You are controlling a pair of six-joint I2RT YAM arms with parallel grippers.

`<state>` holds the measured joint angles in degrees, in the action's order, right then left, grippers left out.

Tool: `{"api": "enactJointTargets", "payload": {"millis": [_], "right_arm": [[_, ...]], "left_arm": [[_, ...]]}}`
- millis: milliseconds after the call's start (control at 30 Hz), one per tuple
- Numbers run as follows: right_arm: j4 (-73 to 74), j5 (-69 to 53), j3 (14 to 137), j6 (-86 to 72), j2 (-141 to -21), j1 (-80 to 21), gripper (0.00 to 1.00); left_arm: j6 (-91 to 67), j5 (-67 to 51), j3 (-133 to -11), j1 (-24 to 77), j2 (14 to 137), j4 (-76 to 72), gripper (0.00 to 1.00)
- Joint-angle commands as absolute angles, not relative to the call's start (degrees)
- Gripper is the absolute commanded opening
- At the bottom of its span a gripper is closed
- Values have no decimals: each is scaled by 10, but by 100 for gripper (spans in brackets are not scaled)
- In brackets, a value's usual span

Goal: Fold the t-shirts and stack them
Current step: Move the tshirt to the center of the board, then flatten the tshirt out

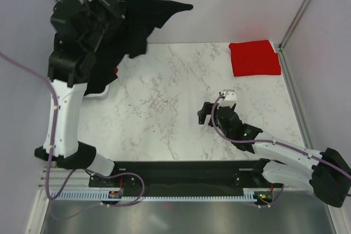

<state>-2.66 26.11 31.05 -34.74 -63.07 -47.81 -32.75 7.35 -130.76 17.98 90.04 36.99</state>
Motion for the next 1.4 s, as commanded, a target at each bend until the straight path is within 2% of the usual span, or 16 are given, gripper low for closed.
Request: {"api": "enactJointTargets", "payload": {"millis": [0, 200, 267, 300, 333, 367, 433, 467, 600, 900, 1067, 1267, 1367], "right_arm": [[-41, 300, 280, -368, -544, -475, 98], [171, 281, 365, -374, -331, -475, 98], [217, 271, 386, -361, -260, -475, 98], [234, 265, 411, -357, -243, -475, 98], [270, 266, 424, -353, -219, -475, 98], [289, 267, 437, -346, -211, -475, 98], [341, 273, 467, -343, -207, -475, 98], [356, 278, 473, -344, -209, -475, 98], [391, 256, 464, -360, -240, -475, 98], [289, 20, 336, -424, -390, -499, 96], [282, 127, 372, -449, -483, -632, 95], [318, 242, 539, -438, -734, -748, 93], [324, 253, 609, -436, -846, -765, 87]], "left_arm": [[-371, 90, -1231, 213, 834, 342, 2], [-407, 48, -982, 275, 750, 342, 3], [-429, 8, -900, 277, 707, 343, 30], [-441, 3, -817, 277, 686, 344, 43], [-451, 10, -773, 277, 665, 345, 63], [-474, 24, -690, 275, 609, 346, 69], [-492, 60, -626, 273, 550, 346, 82], [-500, 68, -581, 273, 519, 347, 84], [-490, 67, -527, 273, 419, 364, 88], [-419, 54, -533, 273, 430, 467, 82], [-375, 118, -557, 273, 410, 530, 80], [-383, 174, -524, 273, 346, 562, 81], [-394, 165, -502, 273, 303, 552, 81]]}}
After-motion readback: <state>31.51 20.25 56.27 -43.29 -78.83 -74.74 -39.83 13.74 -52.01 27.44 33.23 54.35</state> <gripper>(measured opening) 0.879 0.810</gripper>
